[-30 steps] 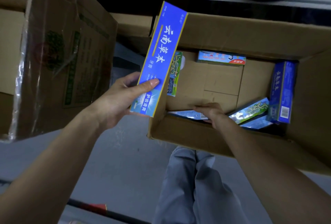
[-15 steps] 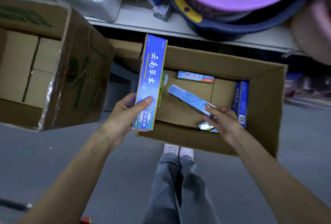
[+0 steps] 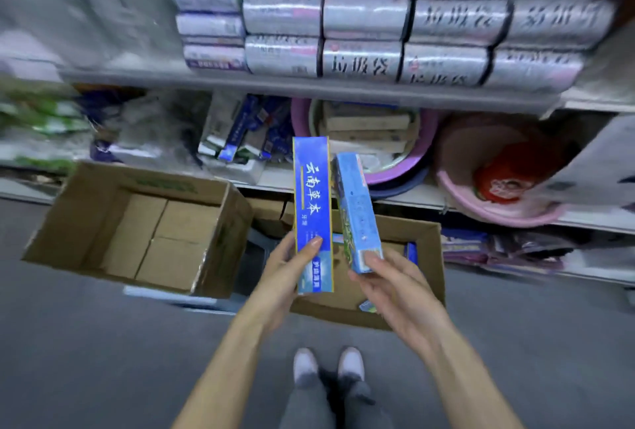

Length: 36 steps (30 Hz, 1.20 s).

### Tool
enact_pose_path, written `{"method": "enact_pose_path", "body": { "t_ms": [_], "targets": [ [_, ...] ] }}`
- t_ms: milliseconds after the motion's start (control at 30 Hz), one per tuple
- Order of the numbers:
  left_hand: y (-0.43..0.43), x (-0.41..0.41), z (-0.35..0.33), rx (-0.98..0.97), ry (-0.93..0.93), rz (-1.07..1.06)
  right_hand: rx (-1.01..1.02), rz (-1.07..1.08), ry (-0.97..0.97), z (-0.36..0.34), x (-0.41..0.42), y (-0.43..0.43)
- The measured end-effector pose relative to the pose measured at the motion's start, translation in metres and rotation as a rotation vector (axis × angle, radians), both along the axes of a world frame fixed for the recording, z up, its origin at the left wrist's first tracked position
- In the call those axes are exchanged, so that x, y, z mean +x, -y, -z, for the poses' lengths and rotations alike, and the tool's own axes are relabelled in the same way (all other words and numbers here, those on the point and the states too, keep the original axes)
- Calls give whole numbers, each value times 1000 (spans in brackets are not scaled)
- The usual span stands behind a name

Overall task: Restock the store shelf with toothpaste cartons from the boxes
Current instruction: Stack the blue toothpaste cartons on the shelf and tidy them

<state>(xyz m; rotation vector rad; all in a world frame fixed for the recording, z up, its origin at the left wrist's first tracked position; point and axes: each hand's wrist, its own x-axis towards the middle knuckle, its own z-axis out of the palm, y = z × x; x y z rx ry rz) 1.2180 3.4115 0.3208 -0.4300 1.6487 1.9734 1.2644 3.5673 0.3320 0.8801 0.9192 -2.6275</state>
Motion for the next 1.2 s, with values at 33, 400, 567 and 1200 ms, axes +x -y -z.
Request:
{"method": "enact_pose_path", "body": {
  "t_ms": [33, 400, 567, 1200],
  "targets": [
    [0, 3, -16, 15, -18, 14, 28, -31, -49, -15, 0, 3],
    [34, 26, -136, 102, -144, 10, 362, 82, -346, -135, 29, 49],
    [50, 51, -176, 162, -223, 152, 352, 200, -391, -166, 61, 73],
    [-45, 1, -362, 201, -695, 28, 1031, 541, -655, -364, 63, -141]
  ]
}}
